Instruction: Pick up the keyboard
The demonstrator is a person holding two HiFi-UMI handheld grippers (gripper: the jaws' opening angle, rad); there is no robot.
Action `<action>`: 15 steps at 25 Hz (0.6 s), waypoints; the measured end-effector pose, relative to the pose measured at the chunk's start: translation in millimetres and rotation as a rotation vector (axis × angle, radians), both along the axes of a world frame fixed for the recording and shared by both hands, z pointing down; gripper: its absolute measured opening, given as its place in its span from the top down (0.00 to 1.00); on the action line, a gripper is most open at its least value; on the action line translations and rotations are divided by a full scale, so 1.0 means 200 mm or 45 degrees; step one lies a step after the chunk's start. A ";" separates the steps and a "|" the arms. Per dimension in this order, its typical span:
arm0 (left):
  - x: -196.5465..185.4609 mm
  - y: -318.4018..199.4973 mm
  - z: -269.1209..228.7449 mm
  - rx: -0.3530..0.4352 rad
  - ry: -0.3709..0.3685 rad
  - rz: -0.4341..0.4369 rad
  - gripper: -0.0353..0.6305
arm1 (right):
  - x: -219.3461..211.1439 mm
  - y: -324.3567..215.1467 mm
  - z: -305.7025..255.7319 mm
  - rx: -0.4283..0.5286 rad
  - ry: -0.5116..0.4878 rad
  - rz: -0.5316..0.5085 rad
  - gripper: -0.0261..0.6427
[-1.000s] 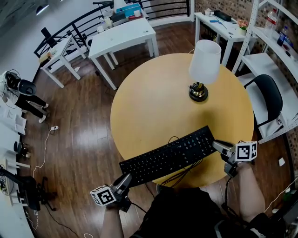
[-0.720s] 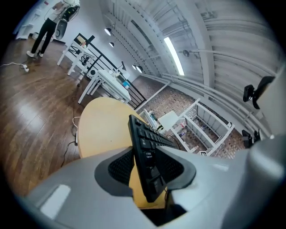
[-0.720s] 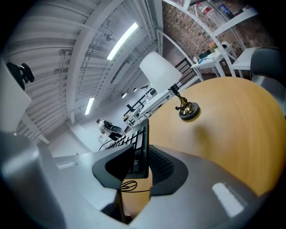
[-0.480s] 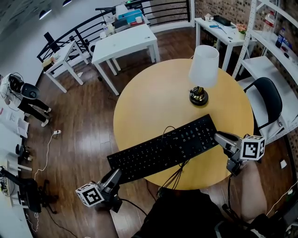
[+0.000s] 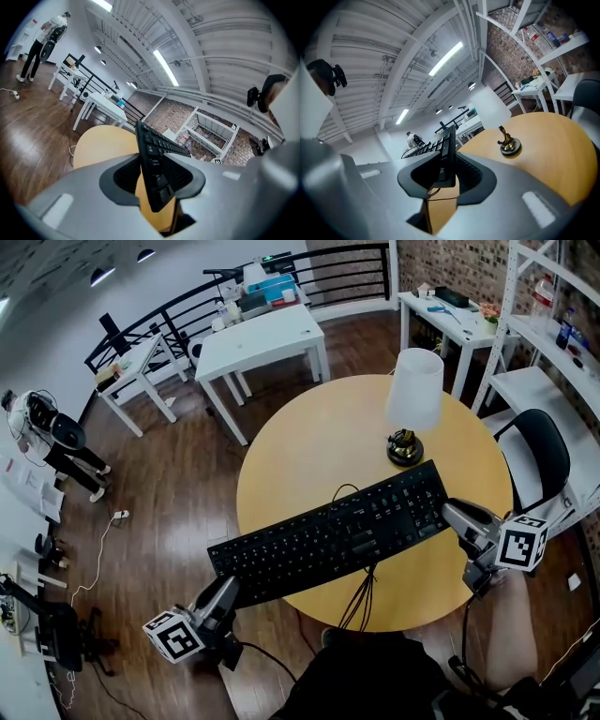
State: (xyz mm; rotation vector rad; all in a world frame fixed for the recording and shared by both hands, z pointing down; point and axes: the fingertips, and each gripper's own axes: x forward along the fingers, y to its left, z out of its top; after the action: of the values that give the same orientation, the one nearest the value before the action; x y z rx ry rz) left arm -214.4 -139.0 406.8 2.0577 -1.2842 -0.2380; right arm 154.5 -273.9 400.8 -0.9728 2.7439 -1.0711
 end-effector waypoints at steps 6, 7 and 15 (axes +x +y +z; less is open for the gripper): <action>-0.02 0.03 -0.19 0.110 -0.044 0.005 0.75 | -0.01 0.05 -0.17 0.080 -0.046 0.018 0.82; -0.02 0.04 -0.21 0.123 -0.044 0.005 0.75 | -0.01 0.05 -0.20 0.099 -0.044 0.024 0.82; -0.03 0.09 -0.27 0.165 -0.048 -0.005 0.75 | -0.03 0.10 -0.31 0.185 -0.020 0.037 0.82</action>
State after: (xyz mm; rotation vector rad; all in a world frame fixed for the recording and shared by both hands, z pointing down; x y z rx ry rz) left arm -220.4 -120.2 353.3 2.1781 -1.3264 -0.2921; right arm 148.3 -253.5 339.5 -0.9761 2.7398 -0.8570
